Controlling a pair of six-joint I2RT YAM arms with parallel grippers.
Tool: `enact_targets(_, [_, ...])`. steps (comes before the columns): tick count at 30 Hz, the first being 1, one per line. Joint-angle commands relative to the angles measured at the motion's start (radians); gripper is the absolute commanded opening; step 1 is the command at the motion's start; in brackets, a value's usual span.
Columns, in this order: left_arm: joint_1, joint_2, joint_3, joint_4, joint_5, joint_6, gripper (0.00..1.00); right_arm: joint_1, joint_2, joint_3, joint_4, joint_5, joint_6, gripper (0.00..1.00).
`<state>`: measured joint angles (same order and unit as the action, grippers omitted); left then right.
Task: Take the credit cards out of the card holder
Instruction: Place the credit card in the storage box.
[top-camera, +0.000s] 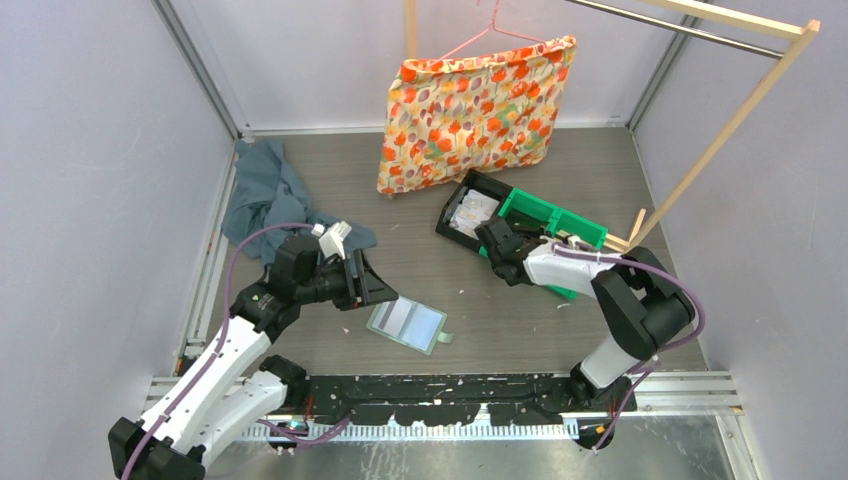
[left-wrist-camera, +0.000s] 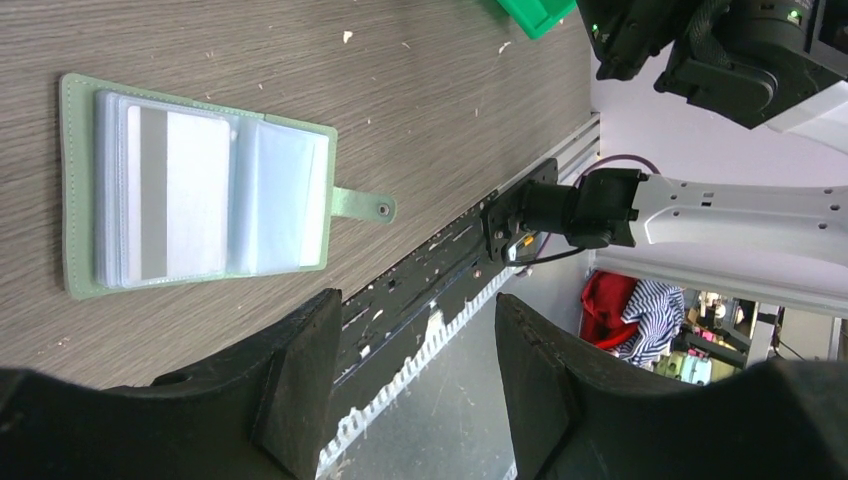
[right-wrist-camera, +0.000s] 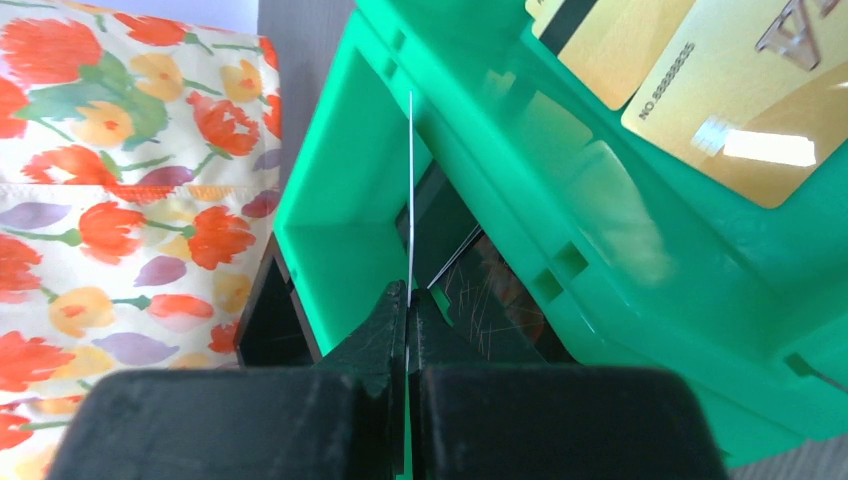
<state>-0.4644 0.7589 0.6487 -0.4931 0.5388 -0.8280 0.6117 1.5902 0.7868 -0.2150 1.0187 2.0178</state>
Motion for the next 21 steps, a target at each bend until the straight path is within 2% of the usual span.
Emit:
enact_targets(1, [0.004,-0.001,0.038,-0.025,0.016,0.032,0.59,-0.022,0.025,0.008,0.121,-0.005,0.000,0.01])
enact_targets(7, [0.004,-0.007,0.042,-0.047,0.007,0.044,0.59,-0.073,0.100,0.011,0.263,-0.089,-0.018,0.01])
enact_targets(10, [0.004,-0.009,0.040,-0.057,0.006,0.049,0.59,-0.081,0.127,0.037,0.282,-0.102,-0.061,0.01])
enact_targets(11, [0.004,-0.009,0.039,-0.059,0.005,0.051,0.59,-0.080,0.131,0.041,0.286,-0.107,-0.070,0.07])
enact_targets(13, [0.004,-0.007,0.037,-0.058,0.003,0.052,0.59,-0.081,0.136,0.030,0.330,-0.118,-0.089,0.31])
enact_targets(16, [0.004,-0.003,0.037,-0.058,0.003,0.052,0.59,-0.080,0.119,0.014,0.373,-0.128,-0.125,0.51])
enact_targets(21, [0.006,0.001,0.035,-0.052,-0.006,0.051,0.58,-0.080,0.053,0.001,0.380,-0.138,-0.184,0.62])
